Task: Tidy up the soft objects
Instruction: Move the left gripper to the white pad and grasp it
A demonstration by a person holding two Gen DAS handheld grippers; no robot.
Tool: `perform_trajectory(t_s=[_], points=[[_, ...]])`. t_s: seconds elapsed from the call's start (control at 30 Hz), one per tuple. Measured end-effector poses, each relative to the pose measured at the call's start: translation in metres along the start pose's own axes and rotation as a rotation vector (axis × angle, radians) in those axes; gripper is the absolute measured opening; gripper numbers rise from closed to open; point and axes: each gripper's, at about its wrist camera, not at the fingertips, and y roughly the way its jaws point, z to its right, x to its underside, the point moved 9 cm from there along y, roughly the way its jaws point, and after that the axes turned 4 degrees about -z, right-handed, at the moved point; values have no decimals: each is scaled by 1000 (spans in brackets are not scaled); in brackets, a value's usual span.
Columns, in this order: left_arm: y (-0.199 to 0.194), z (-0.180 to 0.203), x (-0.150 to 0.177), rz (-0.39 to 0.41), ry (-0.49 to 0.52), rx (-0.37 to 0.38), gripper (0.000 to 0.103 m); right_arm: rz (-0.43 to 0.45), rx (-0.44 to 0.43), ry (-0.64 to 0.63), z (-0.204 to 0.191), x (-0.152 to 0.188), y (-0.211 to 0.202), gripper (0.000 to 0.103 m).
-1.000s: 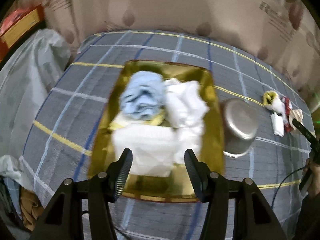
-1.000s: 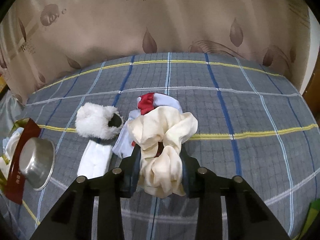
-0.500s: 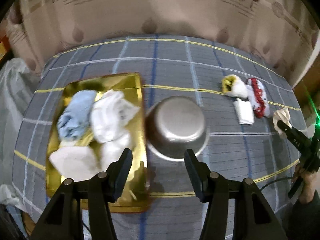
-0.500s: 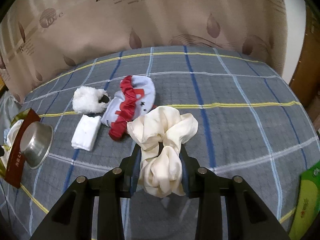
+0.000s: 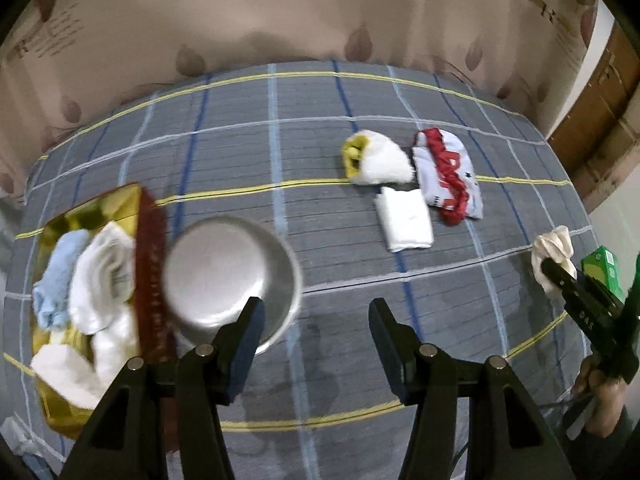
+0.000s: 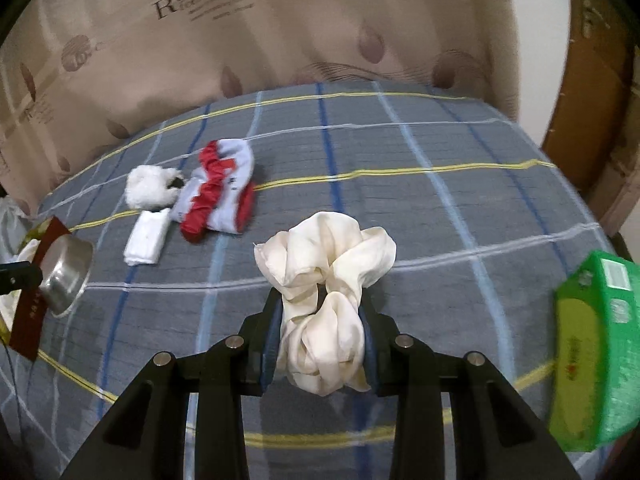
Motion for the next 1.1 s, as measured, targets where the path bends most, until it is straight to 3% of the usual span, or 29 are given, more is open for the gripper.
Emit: perform_trajectory(t_s=[0.2, 0.4, 0.57, 1.1], points=[[17, 29, -15, -2, 22, 10, 55, 2, -7, 78, 25, 2, -8, 32], [35, 62, -41, 8, 21, 62, 55, 1, -13, 76, 25, 2, -7, 32], [63, 83, -55, -41, 31, 70, 55, 1, -17, 80, 27, 0, -7, 32], [113, 78, -67, -97, -28, 3, 55, -26, -65, 89, 20, 5, -1, 32]])
